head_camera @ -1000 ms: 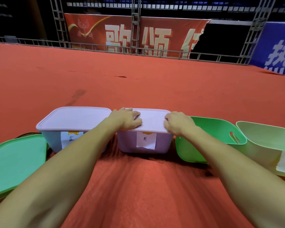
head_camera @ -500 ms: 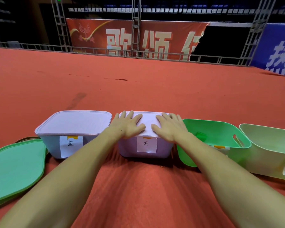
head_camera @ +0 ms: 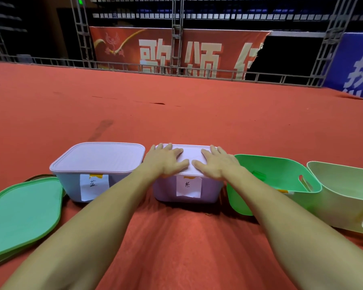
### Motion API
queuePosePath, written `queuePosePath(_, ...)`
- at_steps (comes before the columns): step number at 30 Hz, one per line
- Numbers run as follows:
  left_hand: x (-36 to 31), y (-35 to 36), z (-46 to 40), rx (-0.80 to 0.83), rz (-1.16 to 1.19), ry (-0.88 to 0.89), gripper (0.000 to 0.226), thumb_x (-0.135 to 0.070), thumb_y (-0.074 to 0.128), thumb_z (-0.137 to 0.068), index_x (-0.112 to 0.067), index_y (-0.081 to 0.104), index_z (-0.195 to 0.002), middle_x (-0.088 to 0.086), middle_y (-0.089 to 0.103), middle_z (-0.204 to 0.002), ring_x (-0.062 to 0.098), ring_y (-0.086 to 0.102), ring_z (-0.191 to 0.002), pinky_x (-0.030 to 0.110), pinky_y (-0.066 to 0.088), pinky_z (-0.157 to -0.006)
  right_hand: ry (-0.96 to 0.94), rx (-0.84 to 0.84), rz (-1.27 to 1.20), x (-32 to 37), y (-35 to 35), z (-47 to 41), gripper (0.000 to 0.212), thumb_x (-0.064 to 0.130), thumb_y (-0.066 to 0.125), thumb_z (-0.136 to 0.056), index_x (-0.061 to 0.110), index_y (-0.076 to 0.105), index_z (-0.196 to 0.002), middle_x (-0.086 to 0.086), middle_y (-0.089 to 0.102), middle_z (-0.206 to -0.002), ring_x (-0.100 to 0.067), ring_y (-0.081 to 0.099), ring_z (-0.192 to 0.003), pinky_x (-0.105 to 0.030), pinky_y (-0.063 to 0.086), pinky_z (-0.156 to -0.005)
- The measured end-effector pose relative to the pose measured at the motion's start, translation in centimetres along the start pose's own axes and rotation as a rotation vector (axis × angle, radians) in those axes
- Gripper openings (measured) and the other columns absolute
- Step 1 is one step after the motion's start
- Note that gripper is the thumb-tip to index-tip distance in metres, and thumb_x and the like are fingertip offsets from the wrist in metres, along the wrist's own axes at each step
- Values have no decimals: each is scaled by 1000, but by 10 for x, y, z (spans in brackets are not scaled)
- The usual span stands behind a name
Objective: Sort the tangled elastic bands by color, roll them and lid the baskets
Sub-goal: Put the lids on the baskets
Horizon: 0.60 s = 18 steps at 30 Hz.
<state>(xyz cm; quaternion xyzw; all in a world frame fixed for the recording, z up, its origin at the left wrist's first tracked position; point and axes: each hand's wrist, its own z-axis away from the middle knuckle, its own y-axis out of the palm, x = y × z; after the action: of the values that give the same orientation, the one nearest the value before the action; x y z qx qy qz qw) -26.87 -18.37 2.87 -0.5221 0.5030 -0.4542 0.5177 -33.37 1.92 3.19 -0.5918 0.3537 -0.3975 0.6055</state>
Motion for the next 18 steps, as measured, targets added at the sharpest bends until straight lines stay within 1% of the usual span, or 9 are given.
queuePosePath(1, -1, 1, 3, -51, -18, -1, 81, -74, 16, -80, -36, 57, -139, 6, 57, -144, 36, 47, -139, 55, 35, -111, 5, 14, 17, 2, -2, 1, 89, 83, 21, -94, 33, 19, -167, -5, 7, -178, -28, 7, -163, -60, 18, -127)
queuePosePath(2, -3, 2, 7, -99, -35, -9, 74, -72, 18, -80, -35, 62, -127, 5, 62, -131, 33, 53, -131, 54, 38, -106, 14, 10, 39, 4, -4, 3, 88, 84, 21, -94, 32, 25, -165, -6, 15, -176, -29, 14, -162, -61, 21, -125)
queuePosePath(4, -9, -1, 14, -175, -93, -35, 54, -65, 30, -88, -30, 66, -109, 5, 70, -118, 32, 61, -119, 49, 42, -98, 41, -57, 66, 10, -5, 11, 81, 81, 26, -95, 27, 45, -154, -8, 40, -164, -31, 35, -152, -58, 33, -116)
queuePosePath(6, -15, -7, 21, -260, -123, -52, 41, -53, 43, -95, -23, 71, -100, 7, 75, -111, 33, 66, -109, 43, 44, -90, 50, -174, 25, 17, -4, 21, 68, 71, 37, -99, 19, 58, -138, -10, 57, -147, -33, 52, -137, -52, 44, -105)
queuePosePath(8, -17, -13, 28, -334, -70, -57, 36, -45, 51, -95, -20, 75, -106, 8, 77, -109, 34, 67, -105, 41, 45, -85, 32, -283, -118, 22, -2, 32, 58, 60, 46, -102, 14, 60, -134, -13, 62, -141, -35, 57, -132, -49, 50, -102)
queuePosePath(11, -13, -21, 49, -426, 109, -28, 41, -48, 53, -95, -24, 76, -119, 2, 79, -113, 32, 67, -109, 41, 47, -84, -51, -391, -329, 29, -1, 48, 49, 49, 51, -104, 15, 58, -140, -9, 60, -145, -33, 51, -138, -47, 44, -110)
queuePosePath(14, -8, -29, 85, -525, 218, 18, 48, -56, 46, -91, -28, 76, -116, -7, 78, -113, 26, 66, -108, 40, 52, -83, -151, -450, -534, 43, -1, 69, 41, 46, 54, -104, 19, 60, -135, -2, 63, -141, -26, 54, -135, -48, 45, -110)
queuePosePath(16, -1, -32, 112, -575, 295, 19, 45, -55, 46, -91, -29, 76, -112, -12, 78, -112, 23, 66, -106, 40, 53, -83, -206, -455, -621, 57, 0, 84, 36, 42, 56, -104, 19, 62, -131, -1, 64, -136, -24, 57, -129, -48, 47, -107)
queuePosePath(18, 8, -32, 137, -616, 331, 3, 39, -52, 49, -91, -29, 76, -109, -12, 77, -103, 23, 66, -102, 38, 52, -78, -252, -473, -659, 74, 1, 99, 35, 40, 56, -101, 18, 65, -127, 0, 67, -130, -22, 60, -122, -48, 49, -105)
